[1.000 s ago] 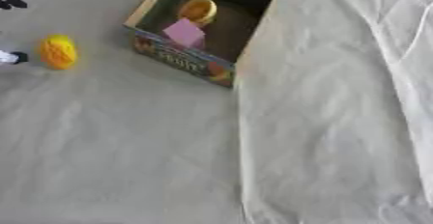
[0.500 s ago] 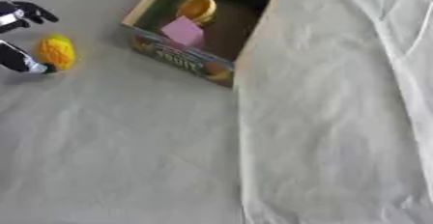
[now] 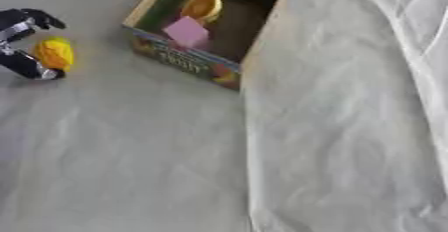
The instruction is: Pick up objects on the table and place them in the box.
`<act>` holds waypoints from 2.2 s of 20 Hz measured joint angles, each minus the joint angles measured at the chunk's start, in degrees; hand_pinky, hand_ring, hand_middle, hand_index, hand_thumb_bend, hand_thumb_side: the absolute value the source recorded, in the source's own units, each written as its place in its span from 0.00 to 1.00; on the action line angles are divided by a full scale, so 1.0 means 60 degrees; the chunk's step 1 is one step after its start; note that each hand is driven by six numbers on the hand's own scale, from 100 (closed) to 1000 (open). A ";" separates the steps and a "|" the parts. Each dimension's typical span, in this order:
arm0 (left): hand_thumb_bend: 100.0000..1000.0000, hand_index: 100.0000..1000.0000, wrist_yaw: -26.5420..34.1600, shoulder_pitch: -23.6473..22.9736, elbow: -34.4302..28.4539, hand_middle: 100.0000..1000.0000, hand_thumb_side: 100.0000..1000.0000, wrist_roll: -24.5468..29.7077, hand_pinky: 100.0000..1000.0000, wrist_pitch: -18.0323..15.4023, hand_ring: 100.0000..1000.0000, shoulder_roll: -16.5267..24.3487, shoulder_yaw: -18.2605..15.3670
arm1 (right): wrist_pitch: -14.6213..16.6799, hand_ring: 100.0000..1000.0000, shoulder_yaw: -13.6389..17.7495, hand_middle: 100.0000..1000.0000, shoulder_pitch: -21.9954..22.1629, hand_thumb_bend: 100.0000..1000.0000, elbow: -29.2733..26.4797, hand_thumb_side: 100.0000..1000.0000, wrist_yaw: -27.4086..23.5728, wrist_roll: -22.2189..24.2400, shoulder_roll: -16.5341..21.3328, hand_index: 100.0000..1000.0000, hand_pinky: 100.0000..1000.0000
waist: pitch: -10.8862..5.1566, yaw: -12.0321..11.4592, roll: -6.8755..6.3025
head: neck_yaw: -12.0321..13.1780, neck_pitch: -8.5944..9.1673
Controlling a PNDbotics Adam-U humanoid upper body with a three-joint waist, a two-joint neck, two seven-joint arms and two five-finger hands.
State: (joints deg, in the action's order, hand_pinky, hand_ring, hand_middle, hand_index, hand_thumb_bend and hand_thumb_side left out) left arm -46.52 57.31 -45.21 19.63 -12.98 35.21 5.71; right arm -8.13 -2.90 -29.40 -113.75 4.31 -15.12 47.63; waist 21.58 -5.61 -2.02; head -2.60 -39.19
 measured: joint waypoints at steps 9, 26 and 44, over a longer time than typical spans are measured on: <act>0.15 0.60 -0.0387 0.0019 0.0069 0.53 0.00 -0.0150 0.50 0.0418 0.58 -0.0001 -0.0002 | -0.0148 0.77 0.0005 0.69 0.0042 0.00 0.0000 0.48 -0.0087 -0.0154 -0.0041 0.70 0.86 | 0.0006 0.0033 0.0002 | 0.0024 0.0001; 0.05 0.57 0.0584 0.0968 -0.3767 0.52 0.00 -0.0020 0.51 -0.0299 0.58 -0.0579 0.1235 | -0.0184 0.77 0.0065 0.68 0.0189 0.00 0.0000 0.48 -0.0218 -0.0322 -0.0083 0.70 0.86 | -0.0372 -0.0075 0.0041 | 0.0031 -0.0093; 0.15 0.61 -0.2436 0.2098 -0.2215 0.56 0.00 -0.1744 0.56 -0.0791 0.62 -0.4483 0.1148 | 0.0023 0.77 -0.0116 0.68 -0.0819 0.00 0.0000 0.48 -0.0608 -0.0079 -0.0782 0.69 0.85 | -0.0326 0.0925 0.0177 | 0.1010 0.0117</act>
State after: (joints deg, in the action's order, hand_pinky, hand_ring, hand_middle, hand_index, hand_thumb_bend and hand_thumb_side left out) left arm -61.14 69.90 -58.50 9.17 -17.73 8.31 12.60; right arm -7.99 -3.59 -34.32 -113.75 0.66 -15.59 42.94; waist 19.63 -0.06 -0.96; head 3.46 -38.49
